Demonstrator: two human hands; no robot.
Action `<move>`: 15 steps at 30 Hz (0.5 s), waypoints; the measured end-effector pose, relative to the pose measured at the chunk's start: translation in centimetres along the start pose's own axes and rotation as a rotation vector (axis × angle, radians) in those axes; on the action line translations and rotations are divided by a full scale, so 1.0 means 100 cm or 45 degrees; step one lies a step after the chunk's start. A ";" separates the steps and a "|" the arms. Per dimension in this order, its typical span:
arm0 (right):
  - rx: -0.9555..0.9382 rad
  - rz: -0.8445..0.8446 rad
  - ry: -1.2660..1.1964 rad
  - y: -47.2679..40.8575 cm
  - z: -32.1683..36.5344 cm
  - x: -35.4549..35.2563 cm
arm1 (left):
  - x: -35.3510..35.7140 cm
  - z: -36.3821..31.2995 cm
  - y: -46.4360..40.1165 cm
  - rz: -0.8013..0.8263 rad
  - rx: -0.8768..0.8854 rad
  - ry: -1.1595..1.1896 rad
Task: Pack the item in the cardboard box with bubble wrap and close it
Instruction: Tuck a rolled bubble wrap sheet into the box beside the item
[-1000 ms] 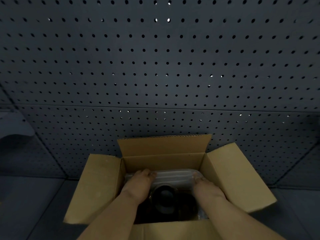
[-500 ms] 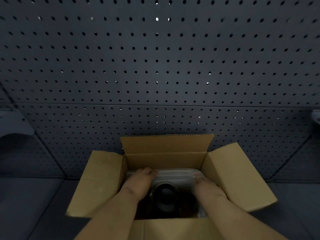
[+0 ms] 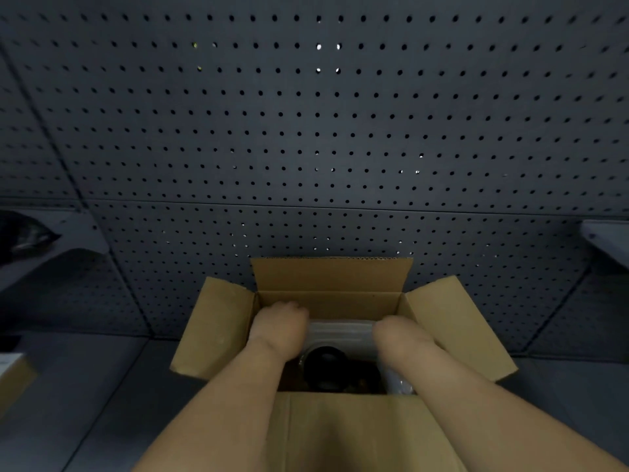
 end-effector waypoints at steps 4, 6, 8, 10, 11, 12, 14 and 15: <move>-0.085 -0.310 -0.047 0.026 0.000 -0.019 | -0.028 -0.016 0.028 -0.353 -0.076 -0.106; -0.108 -0.473 -0.139 0.041 -0.001 -0.023 | -0.037 -0.022 0.042 -0.470 -0.110 -0.114; -0.105 -0.601 -0.268 0.055 -0.004 -0.027 | -0.045 -0.028 0.054 -0.536 -0.146 -0.127; -0.110 -0.677 -0.354 0.072 -0.007 -0.031 | -0.052 -0.035 0.066 -0.568 -0.165 -0.139; -0.110 -0.716 -0.377 0.081 -0.009 -0.032 | -0.055 -0.038 0.072 -0.580 -0.169 -0.144; -0.110 -0.749 -0.399 0.090 -0.011 -0.034 | -0.059 -0.042 0.079 -0.587 -0.173 -0.148; -0.103 -0.798 -0.435 0.108 -0.015 -0.034 | -0.067 -0.048 0.092 -0.611 -0.178 -0.156; -0.092 -0.809 -0.444 0.117 -0.017 -0.033 | -0.070 -0.051 0.099 -0.620 -0.178 -0.157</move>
Point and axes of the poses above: each hand's wrist, its own y-axis away from the middle knuckle, its own x-axis out of the palm, z = x × y, the point moved 3 cm from there along -y, towards the middle knuckle, and after that the axes turned 15 degrees about x, right-handed, at the moved point
